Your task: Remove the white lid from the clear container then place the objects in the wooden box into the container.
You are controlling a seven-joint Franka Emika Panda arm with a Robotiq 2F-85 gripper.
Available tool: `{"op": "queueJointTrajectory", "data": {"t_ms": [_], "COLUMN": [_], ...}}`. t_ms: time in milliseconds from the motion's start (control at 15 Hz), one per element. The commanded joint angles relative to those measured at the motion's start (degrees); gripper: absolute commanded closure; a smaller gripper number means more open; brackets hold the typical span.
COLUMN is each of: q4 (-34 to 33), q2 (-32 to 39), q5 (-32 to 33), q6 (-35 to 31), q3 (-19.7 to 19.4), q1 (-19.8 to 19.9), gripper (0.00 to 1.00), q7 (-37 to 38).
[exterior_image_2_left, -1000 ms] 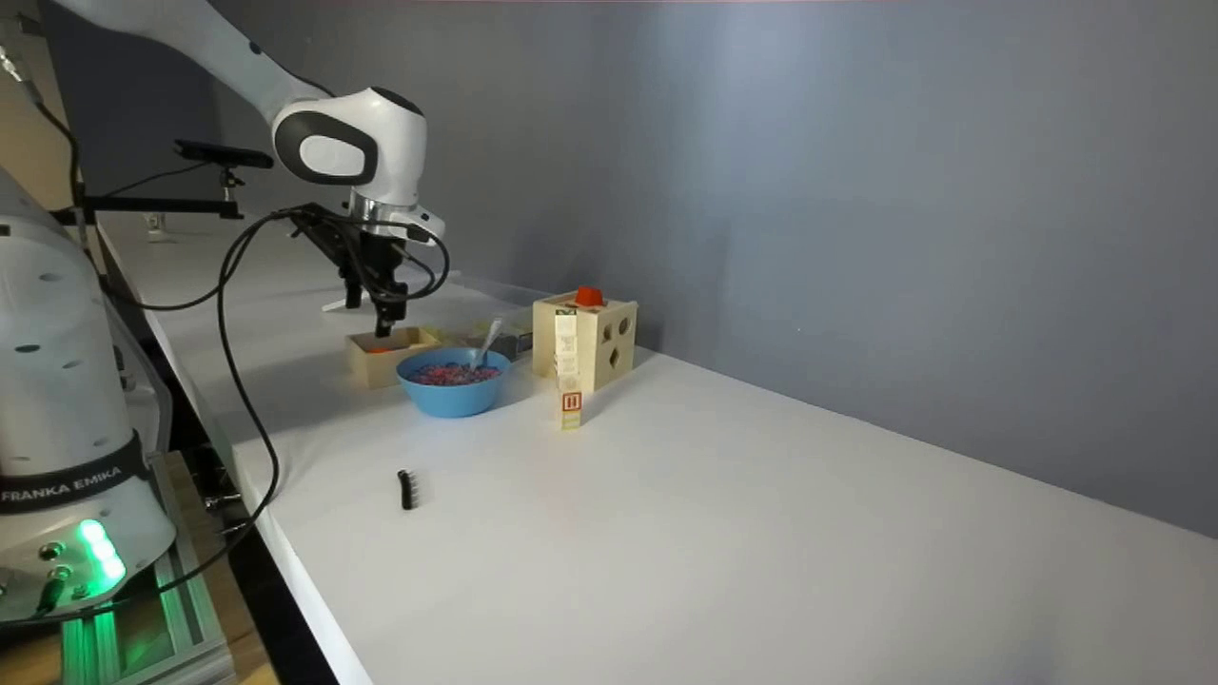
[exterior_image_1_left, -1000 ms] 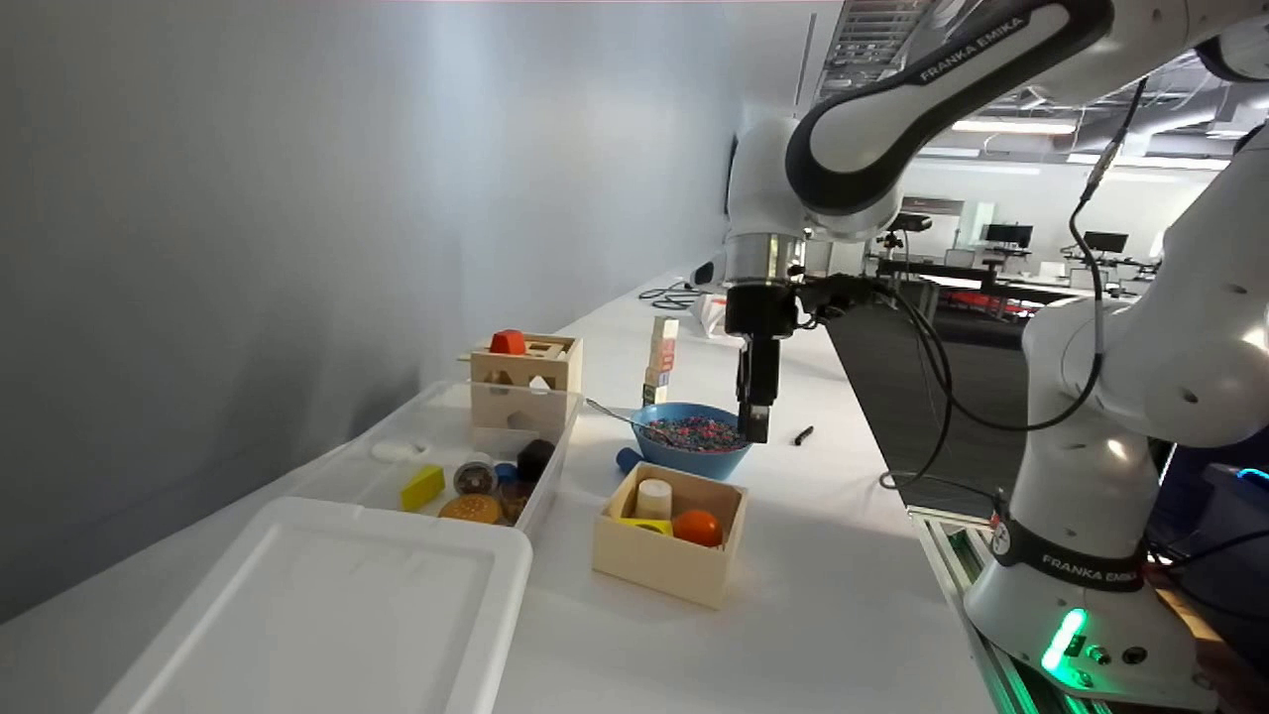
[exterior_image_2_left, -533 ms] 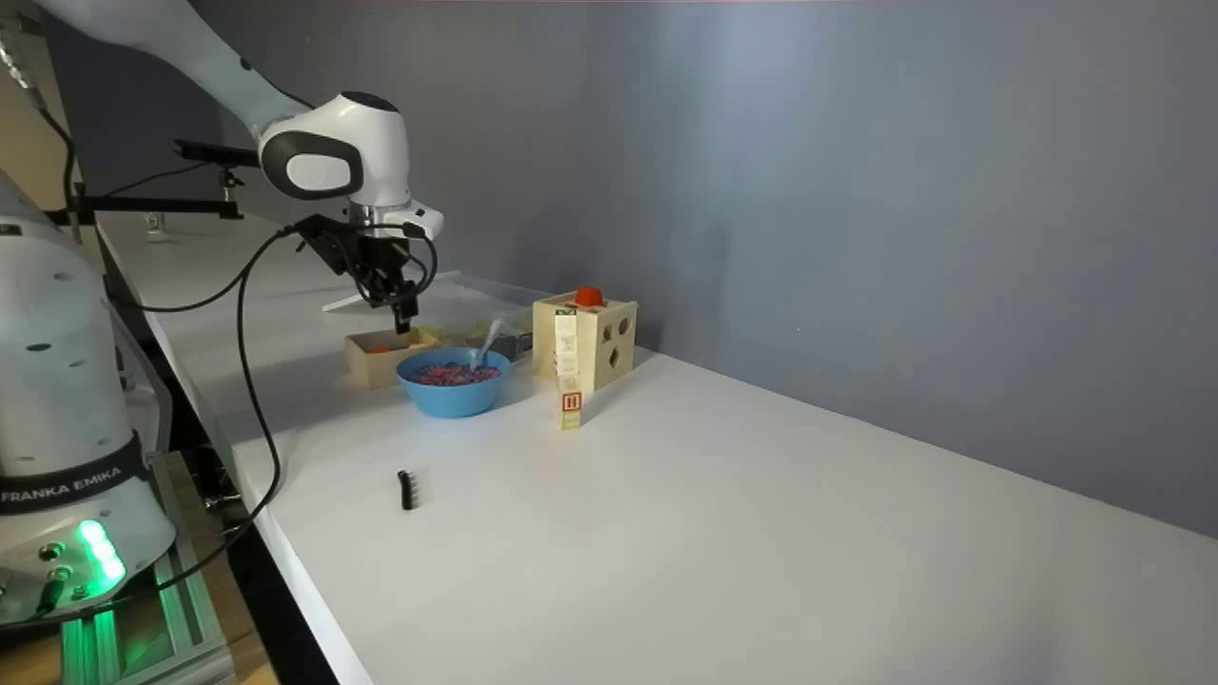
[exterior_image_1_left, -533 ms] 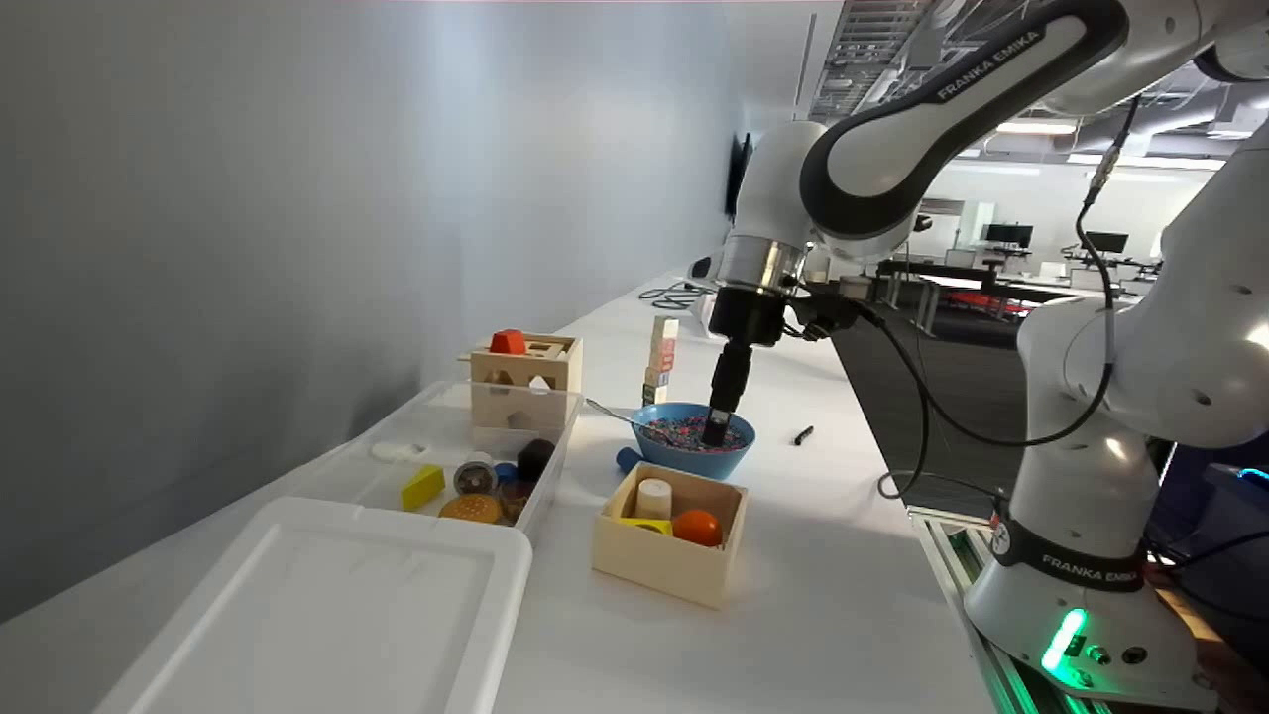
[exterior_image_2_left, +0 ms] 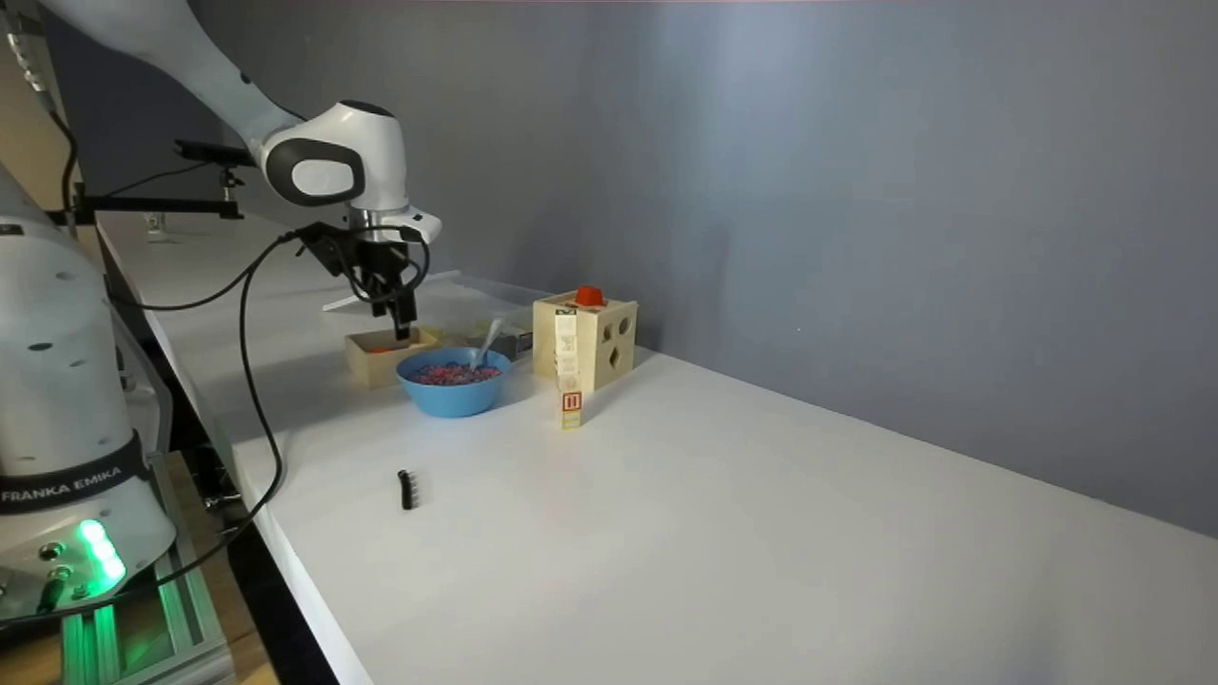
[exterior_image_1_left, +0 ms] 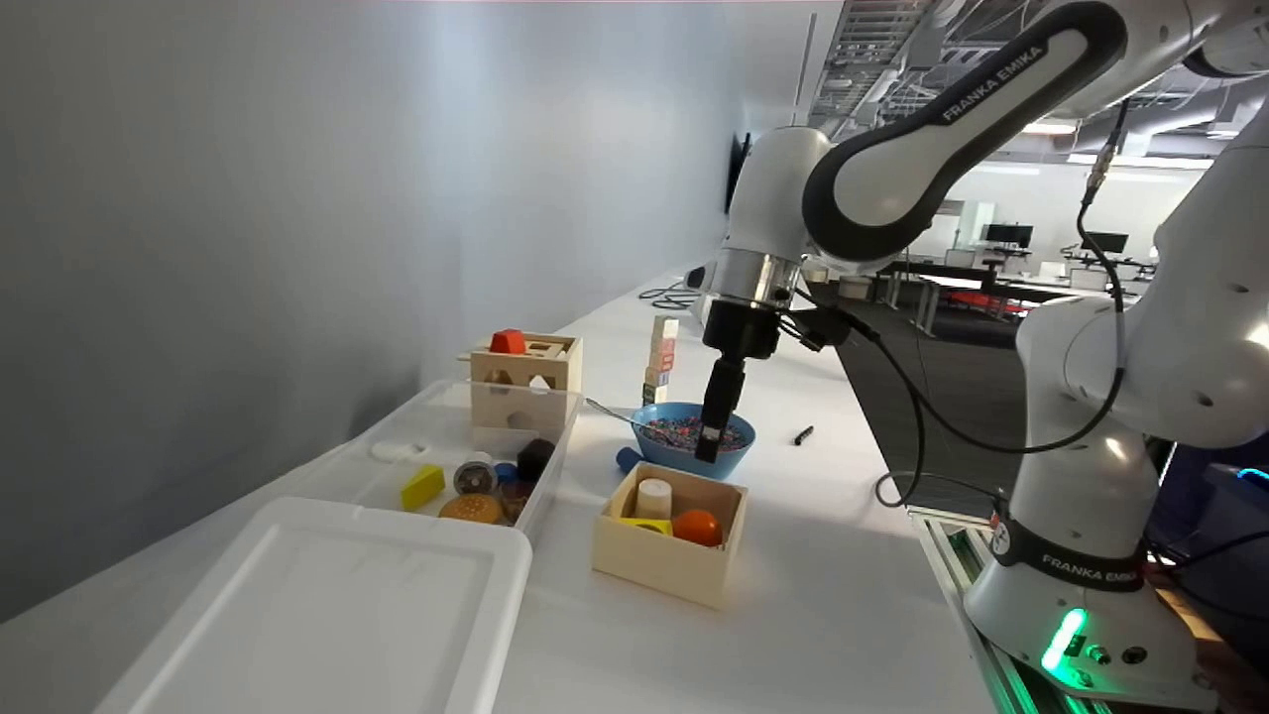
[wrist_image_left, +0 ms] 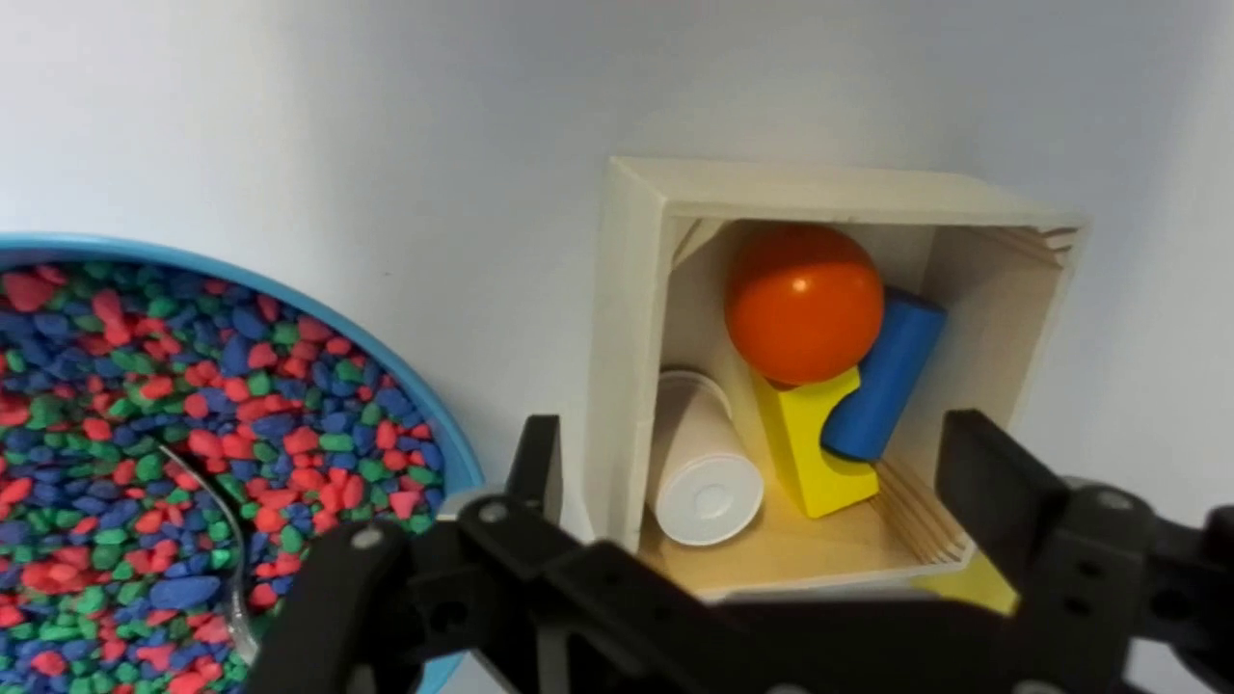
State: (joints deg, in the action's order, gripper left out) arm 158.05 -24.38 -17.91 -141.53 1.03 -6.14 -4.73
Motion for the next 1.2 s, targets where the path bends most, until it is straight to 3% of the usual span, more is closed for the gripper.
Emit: {"op": "queueJointTrajectory", "data": {"t_ms": [0,267,733,800,867,1133], "q4": [-0.03,-0.21,-0.38,-0.39,-0.28,-0.25], "q2": [0.24,1.92,5.82,6.51,6.98,8.32], "q5": [7.85,10.48,8.74,8.45,9.16,9.22], "q6": [-0.26,-1.07,-3.46,-4.53,-5.47,-8.02], "q3": [3.93,5.32,5.05,5.00,5.34,5.29], "q1": [3.96,4.77,3.93,3.74,4.12,4.18], "gripper": [0.00,0.00,0.00,0.25,0.26,0.56], "q7": [10.53,16.09,19.47,19.67,20.71,22.04]}}
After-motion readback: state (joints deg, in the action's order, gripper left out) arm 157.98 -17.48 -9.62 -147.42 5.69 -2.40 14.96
